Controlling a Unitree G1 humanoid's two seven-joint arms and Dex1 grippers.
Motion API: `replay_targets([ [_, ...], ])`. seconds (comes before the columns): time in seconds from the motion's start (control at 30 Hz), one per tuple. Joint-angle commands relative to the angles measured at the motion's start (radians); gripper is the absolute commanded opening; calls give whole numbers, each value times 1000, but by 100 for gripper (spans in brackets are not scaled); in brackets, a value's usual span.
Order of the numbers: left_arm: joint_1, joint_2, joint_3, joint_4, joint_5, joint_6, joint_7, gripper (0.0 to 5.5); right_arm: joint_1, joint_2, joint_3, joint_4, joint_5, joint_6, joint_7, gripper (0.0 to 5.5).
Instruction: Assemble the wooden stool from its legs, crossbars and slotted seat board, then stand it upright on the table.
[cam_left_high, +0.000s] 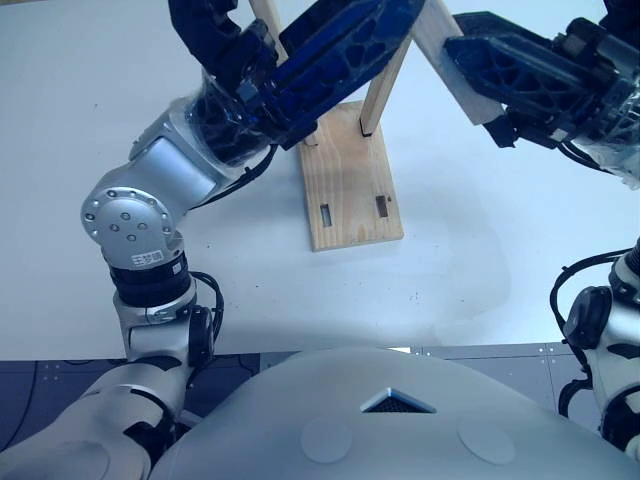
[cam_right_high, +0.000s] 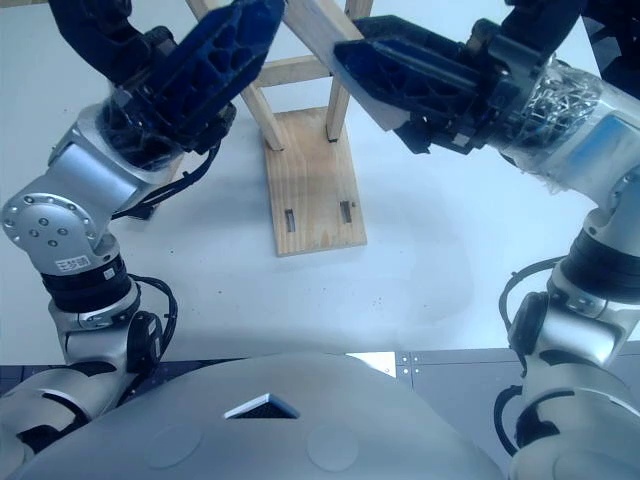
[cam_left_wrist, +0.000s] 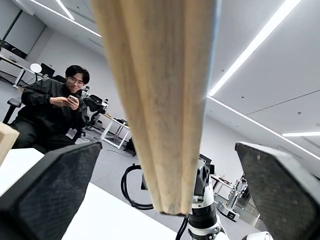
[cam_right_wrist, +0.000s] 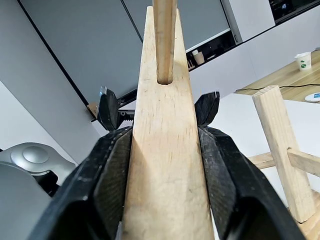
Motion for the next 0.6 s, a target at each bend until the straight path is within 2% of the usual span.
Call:
replay_targets([
  [0.03, -19, -32, 18, -7, -69, -32, 6, 478, -2, -15, 21, -18, 26, 5, -5, 201],
  [0.17, -16, -33, 14, -9, -82, -45, 7, 440, 6, -13, 29, -29, 48, 0, -19, 201],
  [0.33, -6, -33, 5, -14, -69, -50, -4, 358, 9, -11, 34, -39, 85, -8, -54, 202],
  [0.6, 18, 3, 2, -12, -16, -47, -40, 258, 7, -8, 37, -45, 114, -29, -91, 201],
])
